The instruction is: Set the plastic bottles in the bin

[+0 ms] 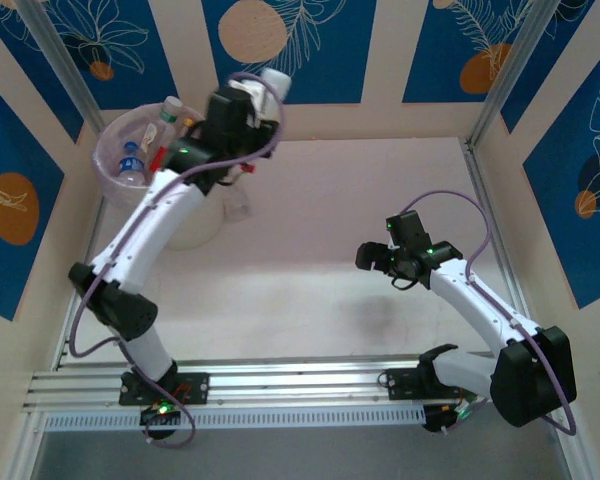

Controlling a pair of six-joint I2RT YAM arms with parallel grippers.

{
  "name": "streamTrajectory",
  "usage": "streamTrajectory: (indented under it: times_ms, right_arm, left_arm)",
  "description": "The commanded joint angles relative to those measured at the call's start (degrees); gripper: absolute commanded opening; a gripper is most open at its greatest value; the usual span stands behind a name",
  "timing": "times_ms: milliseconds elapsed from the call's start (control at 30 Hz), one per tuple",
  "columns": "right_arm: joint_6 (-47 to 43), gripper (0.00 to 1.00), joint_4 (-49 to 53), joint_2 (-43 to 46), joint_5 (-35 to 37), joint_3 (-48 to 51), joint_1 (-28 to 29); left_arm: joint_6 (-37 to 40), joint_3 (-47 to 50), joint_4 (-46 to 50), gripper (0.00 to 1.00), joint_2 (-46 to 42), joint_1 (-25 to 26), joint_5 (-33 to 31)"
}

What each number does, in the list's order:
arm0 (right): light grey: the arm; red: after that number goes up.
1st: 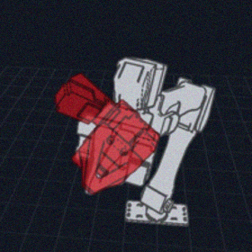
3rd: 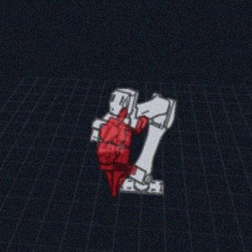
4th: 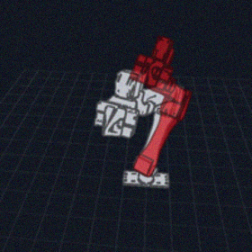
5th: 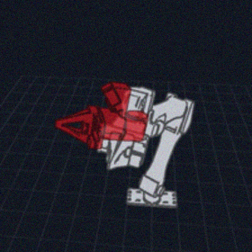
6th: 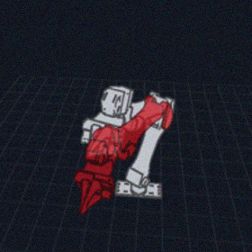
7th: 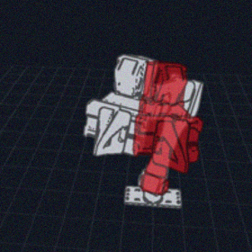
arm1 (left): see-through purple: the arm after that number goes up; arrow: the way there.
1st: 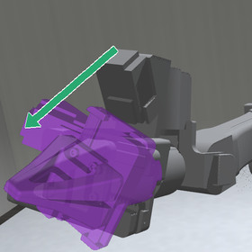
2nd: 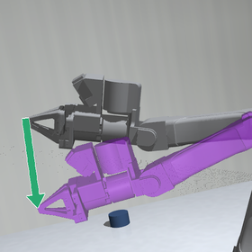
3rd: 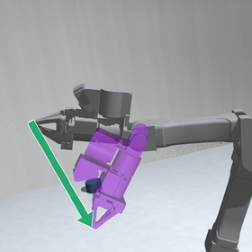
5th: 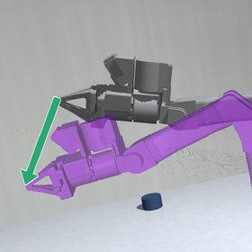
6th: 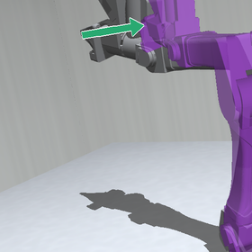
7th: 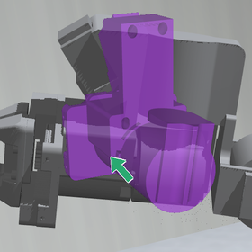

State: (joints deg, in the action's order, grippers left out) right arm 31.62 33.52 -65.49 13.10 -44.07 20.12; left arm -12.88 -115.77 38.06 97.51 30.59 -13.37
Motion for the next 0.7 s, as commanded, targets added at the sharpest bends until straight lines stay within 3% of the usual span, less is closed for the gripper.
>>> streamTrajectory:
  times_ms: [0,133,333,500,667]
  right_arm:
    - [-0.18,0.9,0.47,0.46,-0.58,-0.67,0.26]
    - [0.02,0.9,0.25,0.64,-0.62,-0.53,0.27]
    - [0.3,0.9,0.45,1.02,-0.41,-0.44,0.2]
    - [-0.01,0.9,0.76,1.03,-0.18,-0.56,0.01]
    - [-0.22,0.9,0.8,0.24,-0.36,-1.44,-0.02]
  left_arm:
    - [1.81,-2.8,4.27,0.36,-3.85,-8.15,0.93]
    - [1.7,-2.68,3.61,0.35,-5.54,-18.3,4.73]
    - [2.21,-1.05,3.7,0.35,-3.79,-28.64,8.06]
    - [-0.67,5.98,0.5,0.35,-3.2,-33.05,11.59]
    - [-5.28,13.73,-2.39,0.35,-5.22,-34.19,12.22]
